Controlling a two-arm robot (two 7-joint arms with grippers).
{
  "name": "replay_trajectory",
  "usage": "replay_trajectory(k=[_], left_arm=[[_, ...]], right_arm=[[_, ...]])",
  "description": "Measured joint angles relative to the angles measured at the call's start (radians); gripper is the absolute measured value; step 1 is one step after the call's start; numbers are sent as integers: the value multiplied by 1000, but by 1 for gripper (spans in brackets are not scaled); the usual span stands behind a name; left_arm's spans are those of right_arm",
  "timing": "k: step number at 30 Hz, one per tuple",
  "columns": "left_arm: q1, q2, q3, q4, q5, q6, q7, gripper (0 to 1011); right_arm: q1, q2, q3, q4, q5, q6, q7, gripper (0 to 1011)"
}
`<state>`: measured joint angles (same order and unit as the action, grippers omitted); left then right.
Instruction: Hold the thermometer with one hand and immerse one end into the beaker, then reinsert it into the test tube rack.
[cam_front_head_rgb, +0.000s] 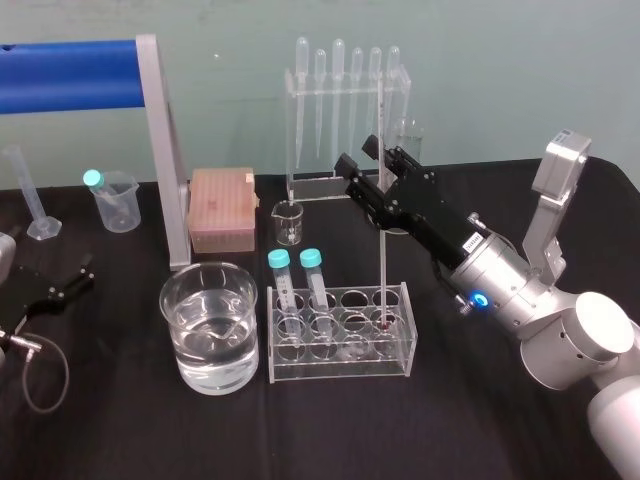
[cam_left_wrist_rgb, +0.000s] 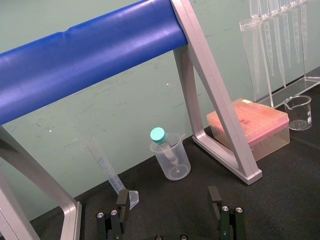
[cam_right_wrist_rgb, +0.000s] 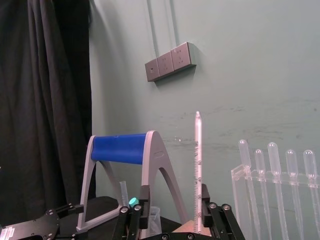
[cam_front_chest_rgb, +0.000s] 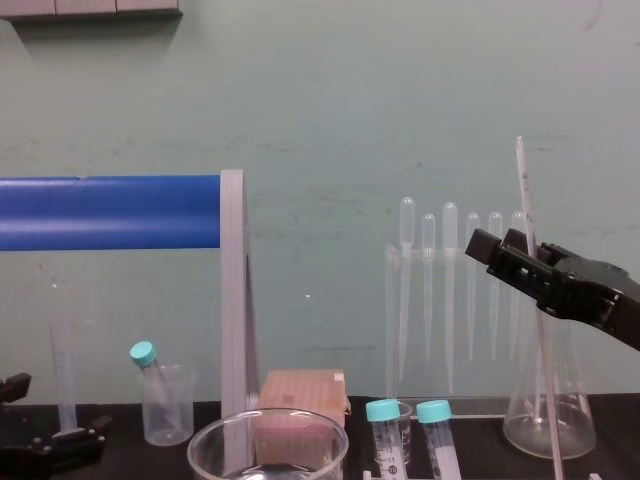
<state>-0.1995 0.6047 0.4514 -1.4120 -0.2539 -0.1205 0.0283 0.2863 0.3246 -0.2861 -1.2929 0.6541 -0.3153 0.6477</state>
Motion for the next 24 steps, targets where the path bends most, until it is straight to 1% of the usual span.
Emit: replay_trajectory(k=[3, 4, 6, 7, 9, 10, 11, 12, 14, 24], left_arm=[[0, 0, 0, 0, 0, 0, 0, 1008], [0, 0, 0, 0, 0, 0, 0, 1008], [0, 0, 0, 0, 0, 0, 0, 1008], [0, 0, 0, 0, 0, 0, 0, 1008], [0, 0, 0, 0, 0, 0, 0, 1008], [0, 0, 0, 0, 0, 0, 0, 1008], [0, 0, 0, 0, 0, 0, 0, 1008], [0, 0, 0, 0, 0, 0, 0, 1008], [0, 0, 0, 0, 0, 0, 0, 1008], [0, 0, 0, 0, 0, 0, 0, 1008]], right_arm=[[0, 0, 0, 0, 0, 0, 0, 670], [0, 0, 0, 0, 0, 0, 0, 730], [0, 0, 0, 0, 0, 0, 1, 762], [0, 0, 0, 0, 0, 0, 1, 814], [0, 0, 0, 0, 0, 0, 1, 877], [0, 0, 0, 0, 0, 0, 1, 877], [0, 0, 0, 0, 0, 0, 1, 927], [0, 0, 0, 0, 0, 0, 1, 938], [0, 0, 0, 0, 0, 0, 1, 998], [0, 0, 0, 0, 0, 0, 0, 1003]])
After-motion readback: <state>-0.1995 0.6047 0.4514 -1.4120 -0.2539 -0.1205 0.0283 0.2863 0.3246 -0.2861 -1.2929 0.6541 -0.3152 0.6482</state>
